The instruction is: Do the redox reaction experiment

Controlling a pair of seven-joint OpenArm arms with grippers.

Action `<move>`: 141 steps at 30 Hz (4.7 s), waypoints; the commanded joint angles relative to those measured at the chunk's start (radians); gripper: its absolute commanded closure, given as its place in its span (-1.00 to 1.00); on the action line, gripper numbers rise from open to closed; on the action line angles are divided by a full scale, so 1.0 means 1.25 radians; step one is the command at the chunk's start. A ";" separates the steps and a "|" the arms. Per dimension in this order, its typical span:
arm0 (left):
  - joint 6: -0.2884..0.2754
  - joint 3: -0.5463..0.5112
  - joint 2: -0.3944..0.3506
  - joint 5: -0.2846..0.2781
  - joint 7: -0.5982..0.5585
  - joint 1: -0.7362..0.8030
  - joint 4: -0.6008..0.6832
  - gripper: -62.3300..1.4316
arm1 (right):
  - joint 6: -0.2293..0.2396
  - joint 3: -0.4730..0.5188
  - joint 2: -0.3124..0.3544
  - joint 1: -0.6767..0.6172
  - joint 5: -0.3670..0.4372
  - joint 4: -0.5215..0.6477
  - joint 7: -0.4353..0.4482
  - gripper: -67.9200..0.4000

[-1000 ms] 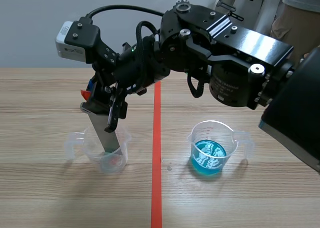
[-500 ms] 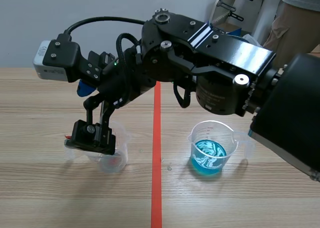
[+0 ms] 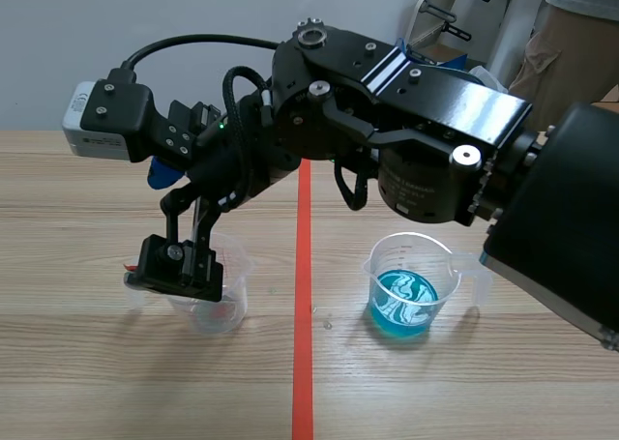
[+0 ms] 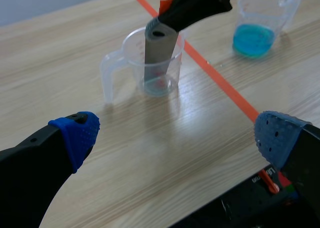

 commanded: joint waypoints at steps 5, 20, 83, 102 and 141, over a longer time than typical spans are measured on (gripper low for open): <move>-0.001 -0.001 0.004 -0.002 -0.061 -0.002 0.007 -1.00 | 0.006 0.006 -0.005 0.020 0.005 0.006 0.008 -1.00; -0.001 -0.001 0.004 -0.002 -0.070 -0.002 0.007 -1.00 | 0.006 0.006 -0.005 0.020 0.005 0.006 0.009 -1.00; -0.001 -0.001 0.004 -0.003 -0.070 -0.002 0.007 -1.00 | 0.006 0.006 -0.005 0.020 0.005 0.006 0.025 -1.00; -0.001 -0.001 0.004 -0.002 -0.070 -0.002 0.007 -1.00 | 0.006 0.006 0.005 0.020 0.005 0.006 0.040 -1.00; 0.013 -0.093 -0.131 0.043 -0.046 -0.100 0.007 -1.00 | -0.360 0.205 0.526 -0.436 0.035 0.490 0.573 -1.00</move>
